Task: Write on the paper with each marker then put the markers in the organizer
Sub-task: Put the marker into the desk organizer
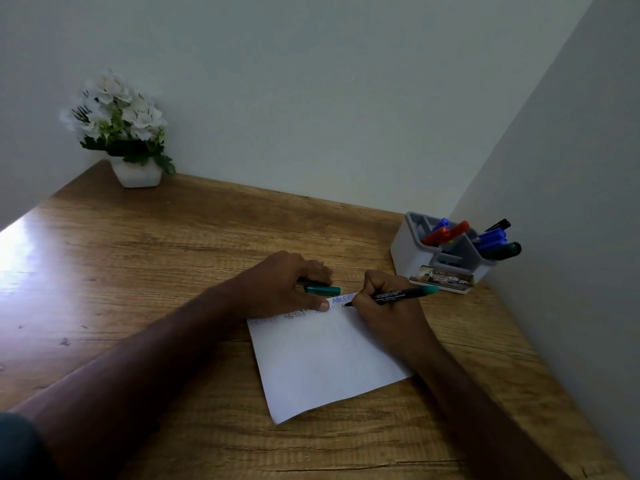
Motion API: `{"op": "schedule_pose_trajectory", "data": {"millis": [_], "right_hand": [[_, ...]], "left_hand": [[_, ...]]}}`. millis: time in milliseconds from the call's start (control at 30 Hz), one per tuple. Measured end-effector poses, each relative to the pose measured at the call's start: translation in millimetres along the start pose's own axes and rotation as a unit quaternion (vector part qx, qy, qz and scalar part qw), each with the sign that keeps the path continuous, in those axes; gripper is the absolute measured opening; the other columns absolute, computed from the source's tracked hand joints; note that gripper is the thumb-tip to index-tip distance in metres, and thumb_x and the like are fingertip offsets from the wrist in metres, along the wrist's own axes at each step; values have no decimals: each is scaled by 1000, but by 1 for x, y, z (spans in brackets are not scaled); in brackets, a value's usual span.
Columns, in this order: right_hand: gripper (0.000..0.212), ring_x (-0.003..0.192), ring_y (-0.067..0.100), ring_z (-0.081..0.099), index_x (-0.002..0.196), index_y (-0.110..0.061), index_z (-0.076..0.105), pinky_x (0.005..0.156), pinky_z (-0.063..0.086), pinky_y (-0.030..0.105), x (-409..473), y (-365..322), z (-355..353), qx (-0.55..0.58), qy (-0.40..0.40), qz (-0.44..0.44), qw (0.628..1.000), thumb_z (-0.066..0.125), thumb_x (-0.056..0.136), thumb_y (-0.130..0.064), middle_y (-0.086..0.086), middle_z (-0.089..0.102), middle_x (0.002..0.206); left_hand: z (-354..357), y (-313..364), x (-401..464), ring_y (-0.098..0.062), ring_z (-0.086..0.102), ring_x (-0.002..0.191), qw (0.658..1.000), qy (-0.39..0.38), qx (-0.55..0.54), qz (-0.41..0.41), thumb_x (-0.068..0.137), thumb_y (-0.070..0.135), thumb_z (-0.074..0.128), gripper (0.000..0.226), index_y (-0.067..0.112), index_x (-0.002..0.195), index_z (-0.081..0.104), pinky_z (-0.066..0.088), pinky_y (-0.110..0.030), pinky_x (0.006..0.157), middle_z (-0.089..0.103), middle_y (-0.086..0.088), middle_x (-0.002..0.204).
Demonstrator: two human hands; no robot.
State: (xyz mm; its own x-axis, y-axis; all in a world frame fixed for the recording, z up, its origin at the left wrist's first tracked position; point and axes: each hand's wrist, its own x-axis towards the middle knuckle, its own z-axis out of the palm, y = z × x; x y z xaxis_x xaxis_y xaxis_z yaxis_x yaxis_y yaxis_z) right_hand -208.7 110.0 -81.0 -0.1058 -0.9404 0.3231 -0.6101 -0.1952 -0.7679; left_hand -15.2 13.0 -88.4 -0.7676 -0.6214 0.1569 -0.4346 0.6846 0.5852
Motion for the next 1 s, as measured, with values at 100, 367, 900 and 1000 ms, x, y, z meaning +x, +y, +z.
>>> {"op": "schedule_pose_trajectory", "data": {"millis": [100, 367, 900, 1000], "right_hand": [[38, 51, 4, 43, 53, -16, 44, 46, 33, 16, 0, 0, 0, -14, -3, -2, 1000, 61, 79, 5, -5, 46, 53], [34, 51, 3, 42, 55, -13, 46, 47, 34, 15, 1, 0, 2, -6, -2, -5, 1000, 61, 79, 5, -2, 47, 53], [33, 52, 5, 41, 53, -8, 45, 48, 32, 18, 0, 1, 0, 3, -1, -2, 1000, 61, 78, 6, -1, 46, 53], [33, 53, 4, 43, 55, -11, 47, 49, 36, 15, 0, 2, 0, 6, 16, 4, 1000, 61, 79, 6, -3, 47, 54]], "left_hand": [[0, 1, 1, 0, 34, 138, 1000, 1, 5, 1, 85, 42, 70, 54, 24, 134, 57, 25, -20, 110, 50, 10, 144], [-1, 2, 1, -1, 33, 139, 1000, -5, 9, 1, 85, 42, 69, 54, 24, 135, 56, 26, -25, 113, 49, 9, 145], [0, 0, 0, -3, 34, 139, 1000, -4, 4, 4, 85, 42, 70, 55, 23, 134, 56, 29, -30, 115, 50, 7, 144], [-1, 0, 1, -3, 35, 139, 1000, -4, 7, 3, 85, 43, 69, 55, 23, 135, 56, 28, -30, 115, 49, 9, 145]]}}
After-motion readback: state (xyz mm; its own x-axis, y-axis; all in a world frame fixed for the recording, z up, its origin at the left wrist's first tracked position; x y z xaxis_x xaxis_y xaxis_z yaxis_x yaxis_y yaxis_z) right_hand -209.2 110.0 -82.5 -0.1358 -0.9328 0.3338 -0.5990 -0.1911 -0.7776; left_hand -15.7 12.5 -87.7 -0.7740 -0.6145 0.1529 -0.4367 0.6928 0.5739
